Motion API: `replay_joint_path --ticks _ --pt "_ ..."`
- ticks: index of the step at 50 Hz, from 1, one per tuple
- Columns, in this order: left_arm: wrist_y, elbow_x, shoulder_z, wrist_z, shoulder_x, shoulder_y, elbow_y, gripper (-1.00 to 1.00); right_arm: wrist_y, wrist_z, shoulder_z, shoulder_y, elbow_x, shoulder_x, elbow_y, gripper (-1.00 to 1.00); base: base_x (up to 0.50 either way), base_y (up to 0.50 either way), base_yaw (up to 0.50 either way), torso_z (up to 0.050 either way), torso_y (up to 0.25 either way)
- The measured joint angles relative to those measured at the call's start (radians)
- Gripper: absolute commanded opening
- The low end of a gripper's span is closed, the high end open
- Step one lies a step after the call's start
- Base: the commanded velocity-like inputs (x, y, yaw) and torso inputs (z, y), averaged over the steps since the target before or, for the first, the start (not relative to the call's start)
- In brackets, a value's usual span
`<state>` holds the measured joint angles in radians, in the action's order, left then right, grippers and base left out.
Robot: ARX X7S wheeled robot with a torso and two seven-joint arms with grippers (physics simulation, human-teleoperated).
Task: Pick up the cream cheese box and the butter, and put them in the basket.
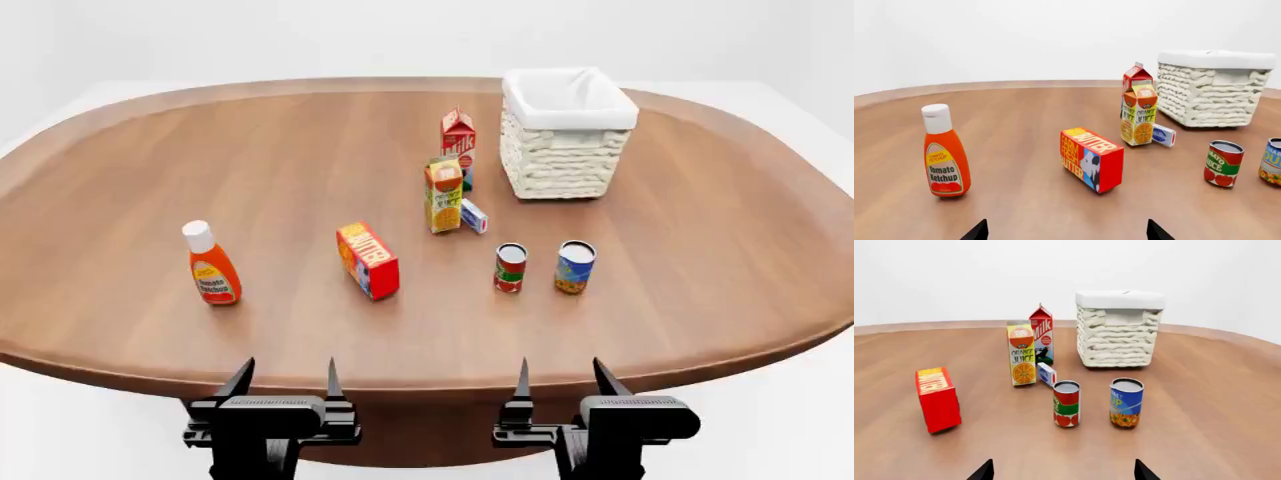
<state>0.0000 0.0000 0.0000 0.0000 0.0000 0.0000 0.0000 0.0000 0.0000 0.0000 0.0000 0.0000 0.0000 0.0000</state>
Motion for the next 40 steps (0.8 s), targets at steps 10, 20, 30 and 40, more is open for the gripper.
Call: replay_joint_path --ticks 10,20,30,40 --pt "0.004 -0.013 0.025 -0.023 -0.019 -0.002 -0.012 1.00 0.006 0.023 -0.024 -0.003 0.017 0.020 -0.006 1.00 0.00 0.00 0.00 0.000 0.000" --pt "0.000 -0.031 0.053 -0.046 -0.041 -0.005 -0.017 1.00 0.013 0.047 -0.049 -0.003 0.039 0.041 -0.011 1.00 0.00 0.00 0.00 0.000 0.000" --pt "-0.041 -0.033 0.065 -0.044 -0.044 -0.014 -0.023 1.00 0.019 0.051 -0.057 -0.004 0.037 0.044 -0.017 1.00 0.00 0.00 0.00 0.000 0.000" --pt "-0.062 -0.039 0.084 -0.055 -0.055 -0.020 -0.028 1.00 0.019 0.063 -0.078 -0.008 0.040 0.056 -0.021 1.00 0.00 0.00 0.00 0.000 0.000"
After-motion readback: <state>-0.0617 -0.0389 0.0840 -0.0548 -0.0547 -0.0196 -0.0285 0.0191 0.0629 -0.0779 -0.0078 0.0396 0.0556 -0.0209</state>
